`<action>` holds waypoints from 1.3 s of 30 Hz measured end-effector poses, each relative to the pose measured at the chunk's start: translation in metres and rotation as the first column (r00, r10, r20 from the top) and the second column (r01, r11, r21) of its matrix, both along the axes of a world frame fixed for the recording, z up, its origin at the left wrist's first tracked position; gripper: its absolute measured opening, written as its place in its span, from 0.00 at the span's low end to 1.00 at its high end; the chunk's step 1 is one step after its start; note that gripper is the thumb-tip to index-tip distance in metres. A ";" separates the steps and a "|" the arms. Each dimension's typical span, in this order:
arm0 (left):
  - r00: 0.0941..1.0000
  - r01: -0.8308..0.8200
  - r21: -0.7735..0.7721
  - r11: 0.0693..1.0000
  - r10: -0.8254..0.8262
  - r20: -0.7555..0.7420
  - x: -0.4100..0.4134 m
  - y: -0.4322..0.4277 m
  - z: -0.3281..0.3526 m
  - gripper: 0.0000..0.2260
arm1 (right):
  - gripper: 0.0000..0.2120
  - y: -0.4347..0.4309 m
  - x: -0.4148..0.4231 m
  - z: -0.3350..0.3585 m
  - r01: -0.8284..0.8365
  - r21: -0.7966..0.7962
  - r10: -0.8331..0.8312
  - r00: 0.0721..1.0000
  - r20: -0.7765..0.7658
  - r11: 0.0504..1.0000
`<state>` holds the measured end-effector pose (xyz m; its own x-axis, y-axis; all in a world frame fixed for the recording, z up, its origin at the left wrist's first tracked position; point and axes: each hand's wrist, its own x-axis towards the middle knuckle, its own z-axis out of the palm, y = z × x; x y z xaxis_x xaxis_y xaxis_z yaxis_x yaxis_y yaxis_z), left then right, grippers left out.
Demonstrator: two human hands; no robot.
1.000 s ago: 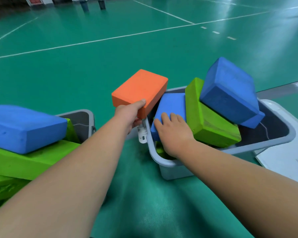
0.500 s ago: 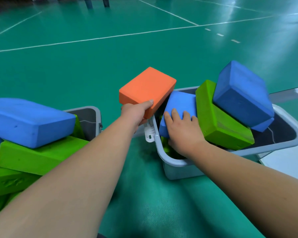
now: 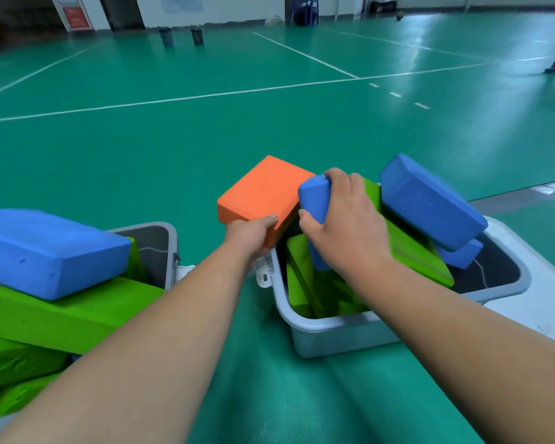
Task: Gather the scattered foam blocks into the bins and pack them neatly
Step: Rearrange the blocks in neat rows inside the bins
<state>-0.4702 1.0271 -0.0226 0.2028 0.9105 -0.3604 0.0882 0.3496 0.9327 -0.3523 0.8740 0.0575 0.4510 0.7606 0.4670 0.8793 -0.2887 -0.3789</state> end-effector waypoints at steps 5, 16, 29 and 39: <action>0.999 0.024 -0.043 0.999 -0.025 -0.036 -0.003 -0.001 0.005 0.22 | 0.31 -0.005 0.000 0.029 -0.011 0.179 0.020 0.999 -0.048 0.984; 0.984 0.163 -0.042 0.986 -0.166 -0.059 -0.011 -0.008 0.006 0.15 | 0.36 0.027 0.009 0.010 -0.266 -0.030 0.265 0.929 0.259 0.963; 0.960 0.279 -0.001 0.960 -0.279 0.000 -0.039 -0.002 0.015 0.42 | 0.38 0.033 0.010 -0.009 0.011 -0.281 -0.005 1.000 0.024 0.960; 0.984 0.171 -0.001 0.985 -0.171 0.046 -0.048 -0.002 0.016 0.34 | 0.23 0.044 0.006 -0.012 -0.130 -0.003 0.128 0.977 -0.169 0.992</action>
